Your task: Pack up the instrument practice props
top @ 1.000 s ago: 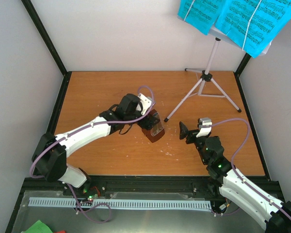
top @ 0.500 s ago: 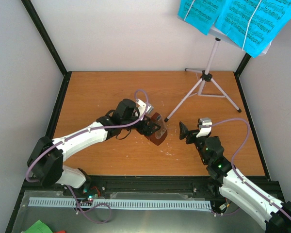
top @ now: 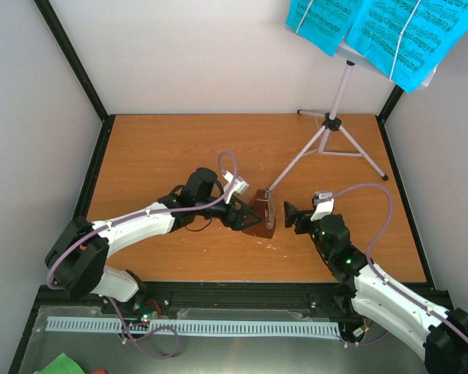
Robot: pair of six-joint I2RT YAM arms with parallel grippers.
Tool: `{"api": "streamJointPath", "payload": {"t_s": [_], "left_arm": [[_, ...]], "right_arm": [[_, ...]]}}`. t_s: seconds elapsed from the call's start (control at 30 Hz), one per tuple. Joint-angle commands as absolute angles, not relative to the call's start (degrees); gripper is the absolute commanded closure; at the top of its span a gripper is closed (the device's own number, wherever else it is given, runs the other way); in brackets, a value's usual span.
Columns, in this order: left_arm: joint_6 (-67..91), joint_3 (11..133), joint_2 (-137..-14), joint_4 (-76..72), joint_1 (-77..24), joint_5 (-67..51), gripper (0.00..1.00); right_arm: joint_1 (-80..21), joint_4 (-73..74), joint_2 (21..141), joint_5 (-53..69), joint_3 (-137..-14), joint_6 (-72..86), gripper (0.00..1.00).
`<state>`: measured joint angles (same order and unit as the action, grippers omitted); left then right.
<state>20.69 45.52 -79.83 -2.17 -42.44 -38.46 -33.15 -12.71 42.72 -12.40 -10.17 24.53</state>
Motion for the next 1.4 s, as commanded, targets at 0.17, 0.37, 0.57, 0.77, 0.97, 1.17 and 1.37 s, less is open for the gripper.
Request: {"api": "streamJointPath", "payload": {"t_s": [0.17, 0.37, 0.57, 0.77, 0.97, 1.17, 1.37], "left_arm": [[21.51, 40.96, -71.64, -8.12, -38.17, -39.49, 0.06], [21.34, 39.55, -68.49, -12.11, -35.87, -41.96, 0.05], [17.59, 38.88, -64.62, -11.1, -35.38, -35.8, 0.02], [12.93, 38.06, -63.93, -11.62, -34.83, -31.94, 0.01], [9.43, 38.39, -66.59, -11.85, -34.8, -32.52, 0.01], [5.8, 38.53, -73.17, -15.53, -34.93, -42.81, 0.01], [4.26, 38.07, -78.38, -16.99, -35.66, -41.3, 0.05]], "right_arm": [[-30.82, -9.28, 51.04, -8.21, -14.25, 37.55, 0.09], [-30.67, -9.42, 60.27, -0.89, -20.54, 34.77, 0.18], [-30.67, -17.36, 71.51, 11.11, -24.67, 31.32, 0.28], [-30.76, -21.98, 83.32, 20.19, -33.61, 27.32, 0.29], [-30.7, -21.73, 85.41, 19.49, -36.32, 25.59, 0.19], [-30.59, -19.4, 78.2, 12.57, -31.4, 24.31, 0.07], [-29.93, -16.6, 67.5, 6.14, -24.93, 24.74, 0.01]]}}
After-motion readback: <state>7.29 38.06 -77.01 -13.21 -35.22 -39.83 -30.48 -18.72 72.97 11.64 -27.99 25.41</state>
